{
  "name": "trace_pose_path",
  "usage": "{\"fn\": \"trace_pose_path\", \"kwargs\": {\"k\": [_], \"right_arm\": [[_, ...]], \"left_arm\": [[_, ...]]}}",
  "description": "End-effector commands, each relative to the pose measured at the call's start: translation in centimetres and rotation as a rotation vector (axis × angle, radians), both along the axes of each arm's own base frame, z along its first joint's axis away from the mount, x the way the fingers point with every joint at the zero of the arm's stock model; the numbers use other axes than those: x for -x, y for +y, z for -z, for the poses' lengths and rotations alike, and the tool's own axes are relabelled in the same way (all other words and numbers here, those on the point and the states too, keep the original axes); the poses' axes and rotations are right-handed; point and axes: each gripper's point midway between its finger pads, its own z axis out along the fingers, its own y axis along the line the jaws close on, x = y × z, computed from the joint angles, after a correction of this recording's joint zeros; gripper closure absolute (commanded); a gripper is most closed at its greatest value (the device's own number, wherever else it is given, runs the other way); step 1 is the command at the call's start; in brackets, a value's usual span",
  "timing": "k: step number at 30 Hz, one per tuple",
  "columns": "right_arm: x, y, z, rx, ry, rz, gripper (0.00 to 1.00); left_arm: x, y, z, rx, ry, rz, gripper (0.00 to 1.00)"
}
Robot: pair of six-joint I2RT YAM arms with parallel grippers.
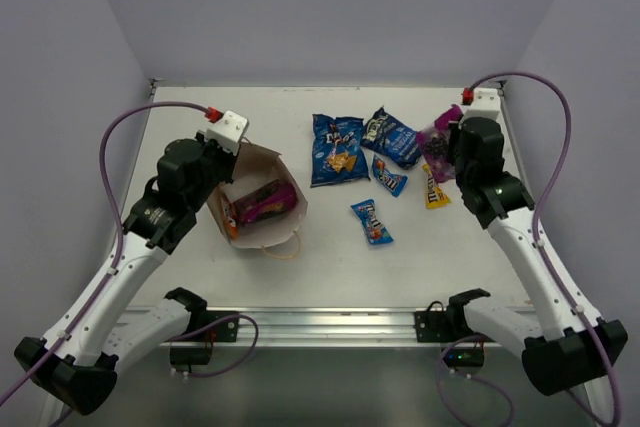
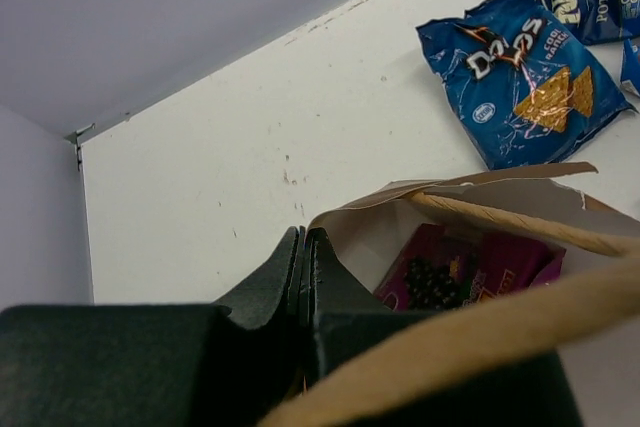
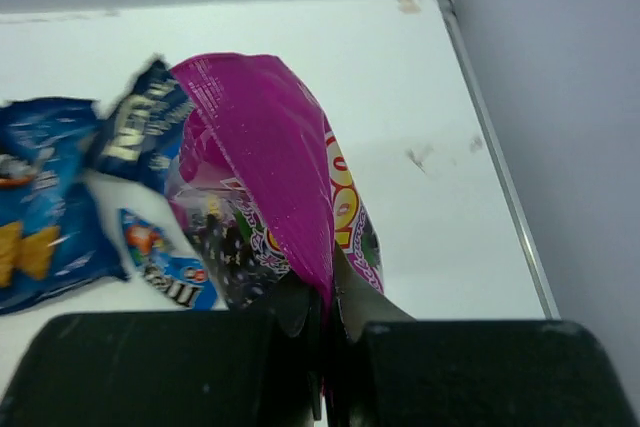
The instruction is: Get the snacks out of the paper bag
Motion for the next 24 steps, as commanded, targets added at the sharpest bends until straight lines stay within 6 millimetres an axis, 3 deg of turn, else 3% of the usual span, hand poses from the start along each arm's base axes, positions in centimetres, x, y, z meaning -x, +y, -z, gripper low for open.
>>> {"fn": "trace_pose_path", "kwargs": {"k": [1,2,5,6,9,11,12,14,15,19,20,21,22,24], "right_arm": [[-2.5,-4.2,-1.2,-0.223,-0.087,0.181,1.00],[-3.8,-5.6,0.3,-0.221,-0.050,0.232,1.00],[-5.8,-7.3,2.4,-0.211,-0.019,0.269,1.00],[-6.6,-7.8,4.5,-0.190,0.027,0.290,1.00],[-7.5,-9.9,7.8,-0.167,0.090,0.344,1.00],[-8.0,-11.1,11.2,-0.155,0.179,0.370,1.00],[-8.1,-11.3,11.7,-0.136,0.208,0.369,0.87],[-7.8,-10.8,12.8,-0.128,0.283,0.345,0.71],[-8.0,-10.3,12.0,-0.130,0.276,0.315,0.56],[-7.3,-5.6,6.0,-0.106,0.147,0.112,0.21],[-6.7,-3.2,2.8,-0.088,0.091,0.018,0.19],[-6.4,-1.6,1.2,-0.073,0.065,-0.050,0.18],[-5.4,2.1,-0.8,-0.070,0.026,-0.175,0.16],[-3.9,6.5,-3.9,0.001,-0.035,-0.387,0.16]], "left_arm": [[-0.5,0.1,-6.5,0.088,-0.204,-0.019,1.00],[-0.3,0.2,-6.6,0.092,-0.209,-0.018,1.00],[-0.1,0.1,-6.3,0.099,-0.204,-0.010,1.00],[-0.1,0.0,-6.1,0.099,-0.200,-0.002,1.00],[0.2,-0.5,-5.7,0.103,-0.189,0.028,1.00],[0.4,-0.7,-5.5,0.101,-0.186,0.045,1.00],[0.4,-0.8,-5.3,0.099,-0.183,0.050,1.00],[0.4,-1.0,-5.1,0.097,-0.177,0.062,1.00],[0.4,-1.1,-5.1,0.097,-0.177,0.065,1.00],[0.4,-1.5,-5.1,0.093,-0.171,0.087,1.00],[0.3,-1.7,-5.1,0.095,-0.169,0.093,1.00],[0.4,-1.8,-5.0,0.093,-0.166,0.105,1.00],[0.3,-1.9,-4.9,0.088,-0.162,0.109,1.00],[0.3,-1.9,-4.7,0.083,-0.158,0.111,1.00]]}}
